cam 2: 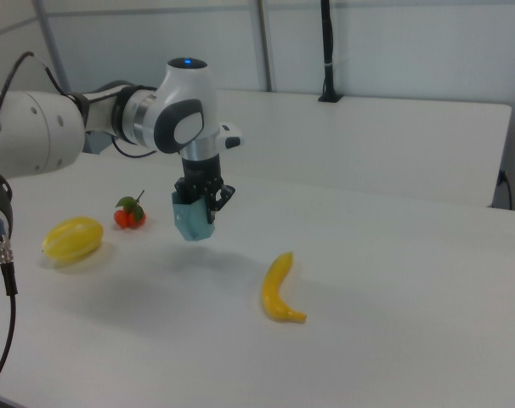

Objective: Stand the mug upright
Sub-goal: 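Lower the upright cup onto the table beside the banana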

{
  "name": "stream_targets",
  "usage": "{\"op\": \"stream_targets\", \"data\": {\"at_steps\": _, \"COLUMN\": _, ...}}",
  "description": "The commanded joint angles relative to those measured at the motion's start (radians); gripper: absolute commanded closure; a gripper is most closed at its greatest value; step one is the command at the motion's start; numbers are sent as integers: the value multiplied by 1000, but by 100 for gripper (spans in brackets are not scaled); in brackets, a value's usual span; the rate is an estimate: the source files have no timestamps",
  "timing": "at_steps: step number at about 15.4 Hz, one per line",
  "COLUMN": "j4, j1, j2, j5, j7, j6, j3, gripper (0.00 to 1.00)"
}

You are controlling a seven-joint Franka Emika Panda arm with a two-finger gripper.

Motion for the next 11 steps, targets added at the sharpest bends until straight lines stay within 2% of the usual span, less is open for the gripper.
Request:
{"op": "stream_targets", "data": {"at_steps": 1, "j4": 16, "j1": 7, "j2": 35, "j5": 9, "j7": -70, "j6": 26, "j3": -11, "gripper": 100}}
{"op": "stream_targets", "data": {"at_steps": 7, "j4": 10, "j1": 12, "j2": 64, "j5": 8, "j7": -80, "j6": 60, "j3": -11, "gripper": 98}}
{"op": "stream_targets", "data": {"at_steps": 11, "j4": 3, "j1": 15, "j2": 64, "j5": 8, "j7": -69, "j6": 58, "j3": -11, "gripper": 59}}
